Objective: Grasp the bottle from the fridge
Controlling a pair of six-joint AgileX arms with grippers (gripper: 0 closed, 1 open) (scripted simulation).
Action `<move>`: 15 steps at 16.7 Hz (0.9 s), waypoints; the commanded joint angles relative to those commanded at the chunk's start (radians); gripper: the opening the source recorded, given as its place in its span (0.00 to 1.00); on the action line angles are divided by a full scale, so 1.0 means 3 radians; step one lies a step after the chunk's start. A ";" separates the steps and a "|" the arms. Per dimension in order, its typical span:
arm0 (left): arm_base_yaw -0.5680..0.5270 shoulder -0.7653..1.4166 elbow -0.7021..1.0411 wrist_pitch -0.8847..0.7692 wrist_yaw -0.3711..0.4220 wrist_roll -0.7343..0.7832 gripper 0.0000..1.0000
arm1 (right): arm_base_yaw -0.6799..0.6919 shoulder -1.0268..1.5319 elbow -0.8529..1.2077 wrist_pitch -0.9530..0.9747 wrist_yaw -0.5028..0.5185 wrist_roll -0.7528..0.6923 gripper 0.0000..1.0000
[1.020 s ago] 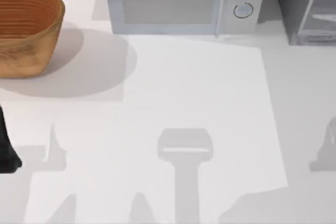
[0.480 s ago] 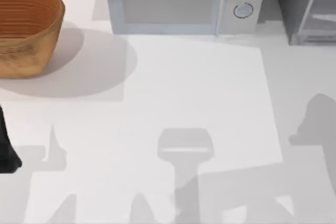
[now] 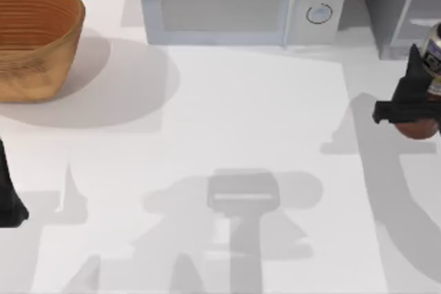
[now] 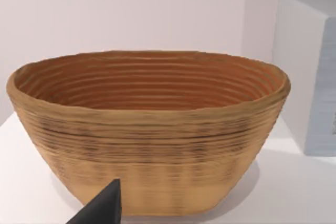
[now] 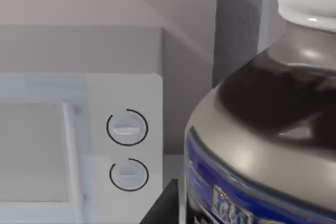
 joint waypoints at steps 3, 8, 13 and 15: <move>0.0000 0.0000 0.0000 0.0000 0.0000 0.0000 1.00 | 0.0329 0.0716 0.0200 0.0504 0.0332 0.0001 0.00; 0.0000 0.0000 0.0000 0.0000 0.0000 0.0000 1.00 | 0.0717 0.1561 0.0437 0.1101 0.0725 0.0003 0.00; 0.0000 0.0000 0.0000 0.0000 0.0000 0.0000 1.00 | 0.0826 0.1797 0.0504 0.1269 0.0836 0.0003 0.00; 0.0000 0.0000 0.0000 0.0000 0.0000 0.0000 1.00 | 0.0826 0.1797 0.0504 0.1269 0.0836 0.0003 0.00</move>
